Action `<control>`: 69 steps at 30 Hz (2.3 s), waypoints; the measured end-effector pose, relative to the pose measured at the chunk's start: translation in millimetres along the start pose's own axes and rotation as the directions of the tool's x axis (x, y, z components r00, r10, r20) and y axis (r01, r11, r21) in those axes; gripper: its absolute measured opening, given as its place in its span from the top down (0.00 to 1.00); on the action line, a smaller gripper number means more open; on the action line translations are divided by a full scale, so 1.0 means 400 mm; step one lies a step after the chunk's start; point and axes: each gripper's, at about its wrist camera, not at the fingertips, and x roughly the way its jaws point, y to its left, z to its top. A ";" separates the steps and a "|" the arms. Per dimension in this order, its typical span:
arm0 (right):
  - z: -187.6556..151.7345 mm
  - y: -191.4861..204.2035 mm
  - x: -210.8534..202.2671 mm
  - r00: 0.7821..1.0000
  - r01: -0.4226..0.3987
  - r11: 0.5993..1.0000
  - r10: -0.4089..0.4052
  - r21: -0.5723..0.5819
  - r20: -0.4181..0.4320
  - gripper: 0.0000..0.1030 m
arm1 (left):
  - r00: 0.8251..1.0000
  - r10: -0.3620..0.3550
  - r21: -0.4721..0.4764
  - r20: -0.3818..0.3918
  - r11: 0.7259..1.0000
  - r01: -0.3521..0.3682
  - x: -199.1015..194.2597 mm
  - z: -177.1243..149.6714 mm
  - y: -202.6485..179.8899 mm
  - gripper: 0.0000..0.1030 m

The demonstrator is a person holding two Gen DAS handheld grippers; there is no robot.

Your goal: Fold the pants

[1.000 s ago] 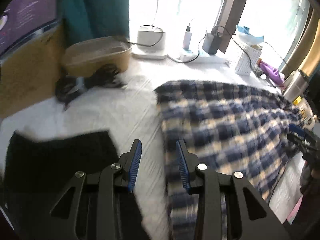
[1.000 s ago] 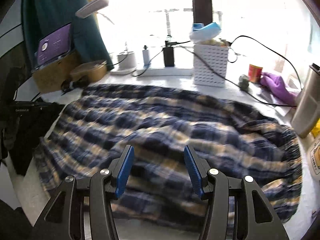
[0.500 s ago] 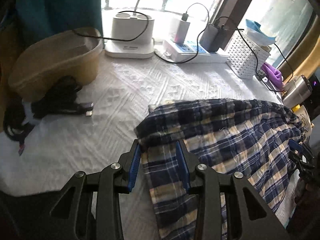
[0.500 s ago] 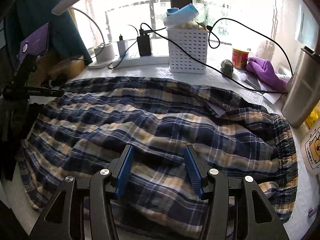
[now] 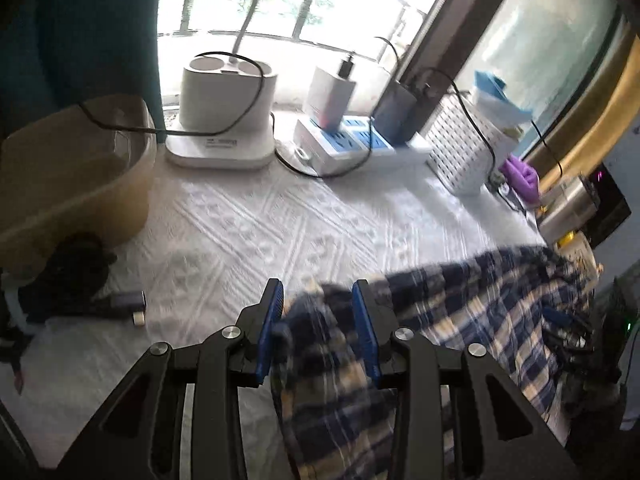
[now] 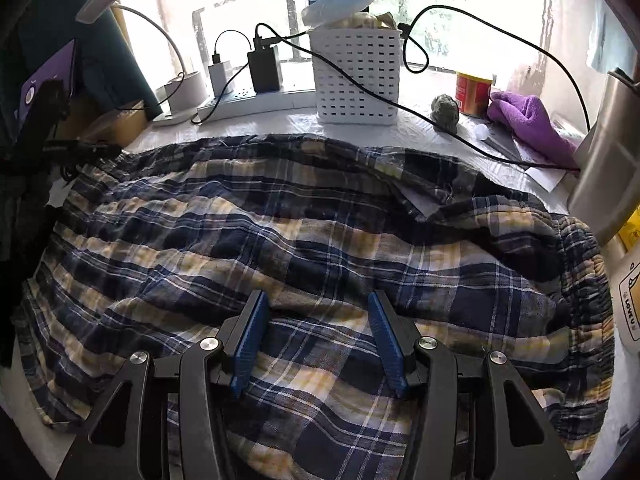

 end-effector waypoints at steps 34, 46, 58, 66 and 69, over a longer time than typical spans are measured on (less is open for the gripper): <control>-0.025 0.001 -0.016 1.000 0.023 1.000 -0.023 0.003 0.000 0.44 | 1.000 0.021 -0.082 -0.019 0.996 -0.022 -0.010 -0.065 -0.001 0.66; -0.024 0.006 -0.015 1.000 0.027 1.000 -0.027 0.003 0.000 0.44 | 0.998 -0.057 -0.080 -0.030 0.995 0.055 -0.033 -0.090 -0.018 0.66; -0.028 0.003 -0.021 0.999 0.035 0.999 -0.035 0.010 0.002 0.44 | 0.990 -0.126 -0.148 0.062 0.980 0.134 -0.011 -0.025 0.006 0.66; -0.029 0.006 -0.024 0.999 0.037 0.999 -0.038 0.014 0.004 0.44 | 0.973 0.165 0.050 0.161 0.983 -0.175 -0.058 -0.041 -0.078 0.99; -0.030 0.009 -0.024 0.999 0.039 0.999 -0.039 0.014 0.003 0.44 | 0.930 0.271 0.180 0.248 0.930 -0.319 -0.076 -0.074 -0.125 0.99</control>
